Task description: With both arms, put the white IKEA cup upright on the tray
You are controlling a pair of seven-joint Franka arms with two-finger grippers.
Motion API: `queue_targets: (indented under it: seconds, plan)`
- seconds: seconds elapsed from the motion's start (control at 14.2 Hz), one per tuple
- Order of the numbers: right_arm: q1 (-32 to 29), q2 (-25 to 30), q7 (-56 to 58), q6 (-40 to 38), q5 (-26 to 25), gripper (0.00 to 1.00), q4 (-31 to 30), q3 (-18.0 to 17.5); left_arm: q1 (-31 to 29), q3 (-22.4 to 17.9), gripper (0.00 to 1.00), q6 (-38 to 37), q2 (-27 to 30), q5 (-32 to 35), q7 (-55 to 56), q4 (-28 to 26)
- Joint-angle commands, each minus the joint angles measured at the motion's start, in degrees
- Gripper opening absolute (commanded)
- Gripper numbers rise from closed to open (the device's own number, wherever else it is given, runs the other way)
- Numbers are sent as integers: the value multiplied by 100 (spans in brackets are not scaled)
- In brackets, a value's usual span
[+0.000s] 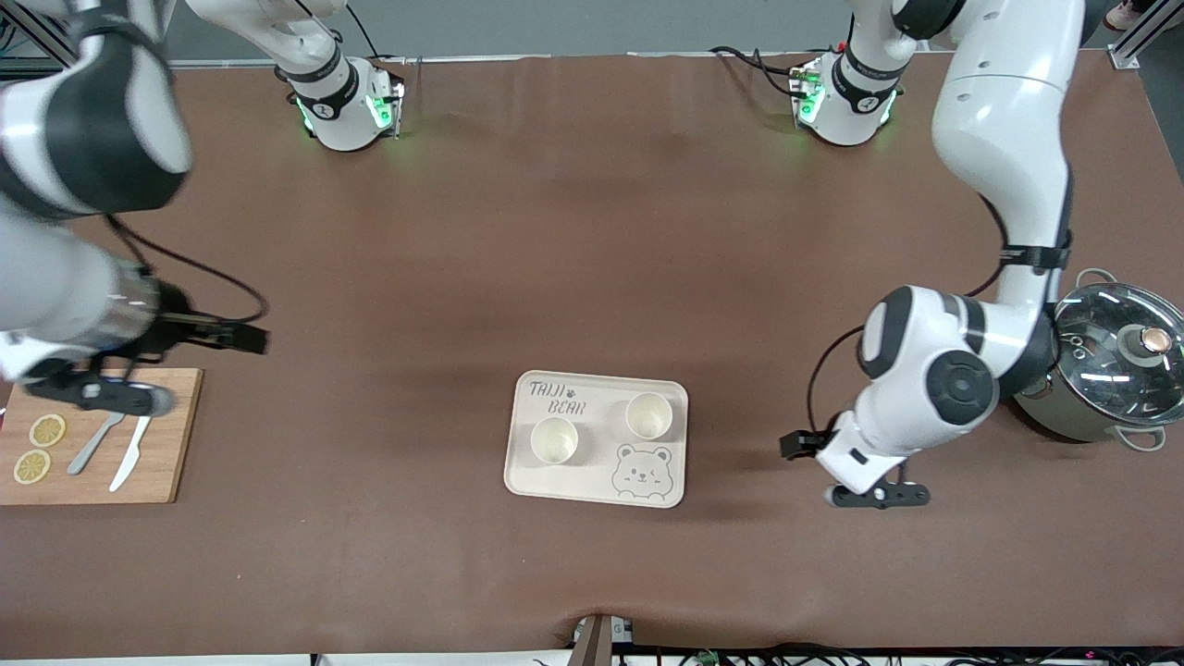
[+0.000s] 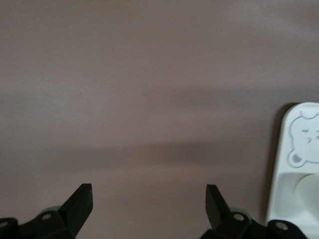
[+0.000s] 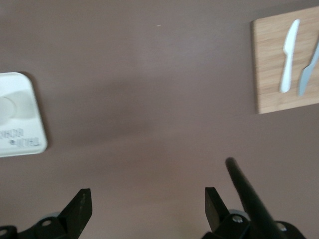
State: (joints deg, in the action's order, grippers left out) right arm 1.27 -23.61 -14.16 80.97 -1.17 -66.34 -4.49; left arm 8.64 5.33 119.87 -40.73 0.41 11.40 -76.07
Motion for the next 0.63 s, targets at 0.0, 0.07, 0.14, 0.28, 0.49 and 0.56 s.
queue_targets:
  seconds: [0.0,0.07,0.14,0.28,0.49,0.56]
  plan:
    - [-644,322,982,112,3,100,-625,-122,-100,21,100,-192,259,3,-358,-136]
    - [-776,322,1203,190,12,100,-687,-122,-91,21,100,-192,302,3,-315,-145]
    - [-839,322,1292,261,12,100,-766,-122,-91,21,100,-201,355,3,-297,-145]
    - [-944,410,1372,506,12,100,-1055,-122,-134,12,100,-306,583,3,-332,-145]
    - [-1234,1093,2073,1523,12,100,-2326,-122,-319,21,100,-831,1188,3,-358,-145]
    - [-1339,1305,2232,1901,47,100,-2749,-131,-354,21,100,-1112,1417,3,-367,-145]
